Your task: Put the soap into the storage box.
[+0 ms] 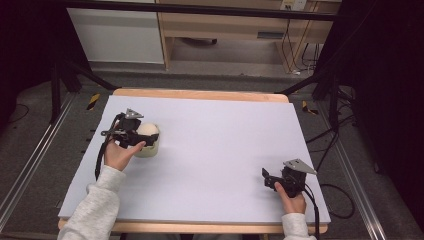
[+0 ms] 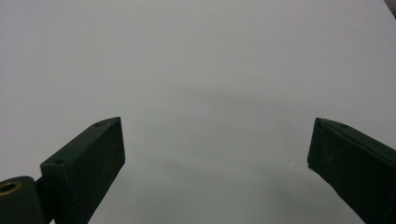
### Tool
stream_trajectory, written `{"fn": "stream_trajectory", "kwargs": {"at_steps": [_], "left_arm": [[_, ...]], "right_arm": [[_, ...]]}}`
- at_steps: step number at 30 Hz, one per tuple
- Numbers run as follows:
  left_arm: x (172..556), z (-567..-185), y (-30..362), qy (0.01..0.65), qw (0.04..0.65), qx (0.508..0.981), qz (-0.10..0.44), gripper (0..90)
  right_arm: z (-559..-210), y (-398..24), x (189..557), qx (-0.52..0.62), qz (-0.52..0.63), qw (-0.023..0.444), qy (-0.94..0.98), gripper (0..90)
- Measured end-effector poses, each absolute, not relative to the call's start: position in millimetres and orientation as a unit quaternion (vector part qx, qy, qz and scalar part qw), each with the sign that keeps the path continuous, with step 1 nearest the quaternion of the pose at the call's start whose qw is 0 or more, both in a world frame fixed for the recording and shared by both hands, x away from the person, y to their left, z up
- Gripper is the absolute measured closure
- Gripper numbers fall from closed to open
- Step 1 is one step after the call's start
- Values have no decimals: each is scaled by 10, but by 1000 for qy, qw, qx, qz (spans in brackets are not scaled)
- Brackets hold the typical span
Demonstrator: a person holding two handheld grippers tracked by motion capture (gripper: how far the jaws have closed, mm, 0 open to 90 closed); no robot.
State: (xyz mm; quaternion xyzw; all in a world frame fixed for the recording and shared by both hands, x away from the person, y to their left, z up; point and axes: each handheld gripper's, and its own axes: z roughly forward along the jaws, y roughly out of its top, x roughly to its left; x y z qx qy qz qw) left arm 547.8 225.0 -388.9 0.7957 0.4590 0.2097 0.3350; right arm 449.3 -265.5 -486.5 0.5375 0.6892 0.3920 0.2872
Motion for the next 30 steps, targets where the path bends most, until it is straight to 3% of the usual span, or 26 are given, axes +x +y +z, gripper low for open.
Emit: {"fn": "stream_trajectory", "kwargs": {"at_steps": [30], "left_arm": [[5726, -4217, 2364, 492, 308, 789, 200, 224]], "right_arm": [[-4865, -2654, 4492, 537, 392, 287, 690, 44]]}}
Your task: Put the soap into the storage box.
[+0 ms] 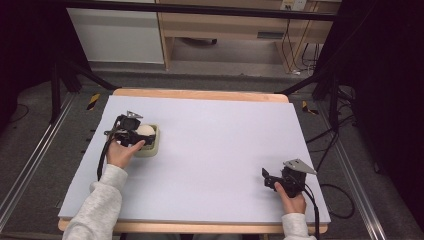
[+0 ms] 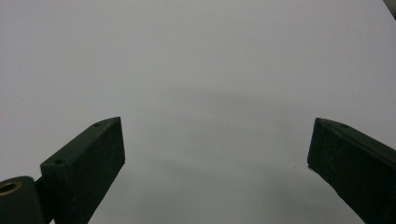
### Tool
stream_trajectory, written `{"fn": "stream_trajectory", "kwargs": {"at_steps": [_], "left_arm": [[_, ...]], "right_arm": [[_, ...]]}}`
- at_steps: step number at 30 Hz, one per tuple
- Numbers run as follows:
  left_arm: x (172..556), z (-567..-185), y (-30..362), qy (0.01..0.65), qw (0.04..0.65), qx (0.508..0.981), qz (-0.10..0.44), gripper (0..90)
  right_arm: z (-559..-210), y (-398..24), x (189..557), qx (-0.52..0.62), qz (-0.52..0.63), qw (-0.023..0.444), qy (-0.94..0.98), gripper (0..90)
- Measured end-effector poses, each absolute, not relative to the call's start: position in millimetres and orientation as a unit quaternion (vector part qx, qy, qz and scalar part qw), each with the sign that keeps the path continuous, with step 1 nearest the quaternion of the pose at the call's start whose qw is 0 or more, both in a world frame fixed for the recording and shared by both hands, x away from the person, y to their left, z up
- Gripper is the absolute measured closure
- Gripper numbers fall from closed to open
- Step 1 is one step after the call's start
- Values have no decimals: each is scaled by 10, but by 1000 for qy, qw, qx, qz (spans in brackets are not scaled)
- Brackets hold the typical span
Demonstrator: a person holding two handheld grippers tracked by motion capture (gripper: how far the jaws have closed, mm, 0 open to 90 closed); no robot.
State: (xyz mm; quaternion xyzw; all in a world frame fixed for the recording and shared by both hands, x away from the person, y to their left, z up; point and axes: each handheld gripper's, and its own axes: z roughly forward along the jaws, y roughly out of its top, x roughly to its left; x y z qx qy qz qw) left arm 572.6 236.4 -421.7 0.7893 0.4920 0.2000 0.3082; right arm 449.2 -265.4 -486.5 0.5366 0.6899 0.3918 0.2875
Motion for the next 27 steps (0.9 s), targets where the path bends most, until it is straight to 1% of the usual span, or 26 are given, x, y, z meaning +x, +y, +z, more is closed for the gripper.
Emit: {"fn": "stream_trajectory", "kwargs": {"at_steps": [14, 27], "left_arm": [[5769, -4332, 2377, 499, 292, 791, 200, 224], [5768, -4403, 2378, 501, 288, 792, 196, 224]], "right_arm": [[-4866, -2655, 4494, 536, 392, 287, 690, 44], [-4866, -2654, 4495, 535, 391, 288, 691, 44]]}}
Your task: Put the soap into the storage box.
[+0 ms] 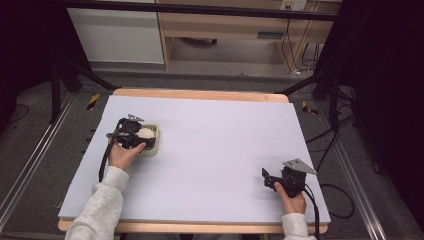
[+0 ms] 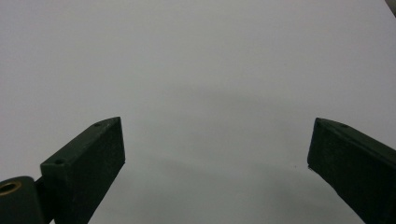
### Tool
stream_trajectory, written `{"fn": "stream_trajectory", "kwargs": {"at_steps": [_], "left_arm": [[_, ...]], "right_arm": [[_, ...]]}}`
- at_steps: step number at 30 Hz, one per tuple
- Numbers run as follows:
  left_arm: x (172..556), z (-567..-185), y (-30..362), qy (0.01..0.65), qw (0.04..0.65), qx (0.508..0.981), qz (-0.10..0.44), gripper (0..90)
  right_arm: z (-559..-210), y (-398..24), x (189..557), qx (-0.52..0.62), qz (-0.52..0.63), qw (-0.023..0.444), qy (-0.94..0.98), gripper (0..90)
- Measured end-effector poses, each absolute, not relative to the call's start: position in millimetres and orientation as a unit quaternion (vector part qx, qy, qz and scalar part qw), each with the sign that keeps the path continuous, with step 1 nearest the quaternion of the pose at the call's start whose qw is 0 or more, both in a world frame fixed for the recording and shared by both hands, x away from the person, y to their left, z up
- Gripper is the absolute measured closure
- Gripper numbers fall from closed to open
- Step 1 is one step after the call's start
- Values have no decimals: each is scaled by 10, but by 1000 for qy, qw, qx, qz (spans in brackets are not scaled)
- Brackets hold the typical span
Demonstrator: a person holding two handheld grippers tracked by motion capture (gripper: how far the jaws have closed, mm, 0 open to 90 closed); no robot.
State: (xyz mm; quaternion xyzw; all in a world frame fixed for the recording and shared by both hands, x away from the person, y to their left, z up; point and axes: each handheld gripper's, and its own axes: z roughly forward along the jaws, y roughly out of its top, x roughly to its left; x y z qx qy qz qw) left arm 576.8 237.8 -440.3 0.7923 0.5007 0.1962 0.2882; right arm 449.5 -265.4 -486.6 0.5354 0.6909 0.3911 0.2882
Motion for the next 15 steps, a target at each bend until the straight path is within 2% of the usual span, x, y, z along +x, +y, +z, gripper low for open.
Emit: {"fn": "stream_trajectory", "kwargs": {"at_steps": [15], "left_arm": [[5766, -4439, 2397, 502, 290, 792, 191, 222]], "right_arm": [[-4865, -2654, 4495, 536, 391, 287, 691, 44]]}}
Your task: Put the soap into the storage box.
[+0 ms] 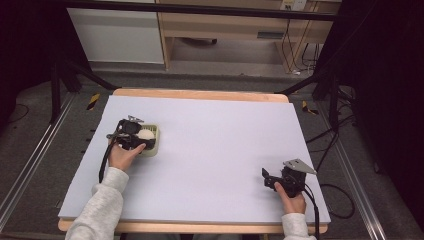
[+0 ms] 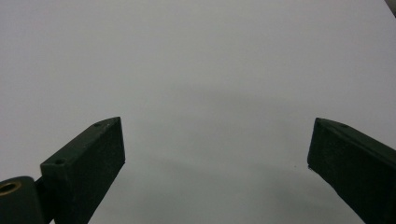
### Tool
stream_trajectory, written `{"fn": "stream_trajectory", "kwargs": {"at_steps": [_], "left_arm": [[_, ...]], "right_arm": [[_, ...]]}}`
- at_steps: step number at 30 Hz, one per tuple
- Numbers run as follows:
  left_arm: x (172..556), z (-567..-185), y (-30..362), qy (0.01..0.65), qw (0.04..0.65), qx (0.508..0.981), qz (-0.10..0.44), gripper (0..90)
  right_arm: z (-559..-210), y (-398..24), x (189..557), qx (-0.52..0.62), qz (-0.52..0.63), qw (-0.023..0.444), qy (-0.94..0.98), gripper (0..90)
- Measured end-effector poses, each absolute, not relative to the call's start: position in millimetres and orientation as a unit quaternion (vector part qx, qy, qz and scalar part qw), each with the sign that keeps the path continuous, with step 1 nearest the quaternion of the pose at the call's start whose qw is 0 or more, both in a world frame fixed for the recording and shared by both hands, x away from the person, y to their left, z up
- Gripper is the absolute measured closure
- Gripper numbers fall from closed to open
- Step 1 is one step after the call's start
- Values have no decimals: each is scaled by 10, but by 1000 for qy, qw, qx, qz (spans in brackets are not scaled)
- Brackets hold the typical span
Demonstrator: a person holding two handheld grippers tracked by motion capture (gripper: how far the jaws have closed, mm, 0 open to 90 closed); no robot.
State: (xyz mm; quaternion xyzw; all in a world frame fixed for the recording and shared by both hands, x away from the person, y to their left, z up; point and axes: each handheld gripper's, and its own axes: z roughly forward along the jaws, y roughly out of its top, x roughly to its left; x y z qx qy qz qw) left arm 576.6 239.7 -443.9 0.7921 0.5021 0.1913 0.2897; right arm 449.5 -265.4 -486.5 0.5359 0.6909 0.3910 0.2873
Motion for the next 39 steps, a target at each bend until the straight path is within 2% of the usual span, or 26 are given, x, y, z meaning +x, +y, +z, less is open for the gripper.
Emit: {"fn": "stream_trajectory", "kwargs": {"at_steps": [14, 26, 39], "left_arm": [[5648, -4312, 2418, 494, 314, 784, 206, 166], [5272, -4262, 2513, 481, 363, 773, 198, 137], [4863, -4467, 2733, 484, 357, 770, 215, 136]], "right_arm": [[-4866, -2652, 4493, 536, 391, 289, 691, 44], [-4864, -2653, 4493, 538, 392, 286, 689, 44], [-4865, -2653, 4492, 537, 391, 288, 690, 43]]}}
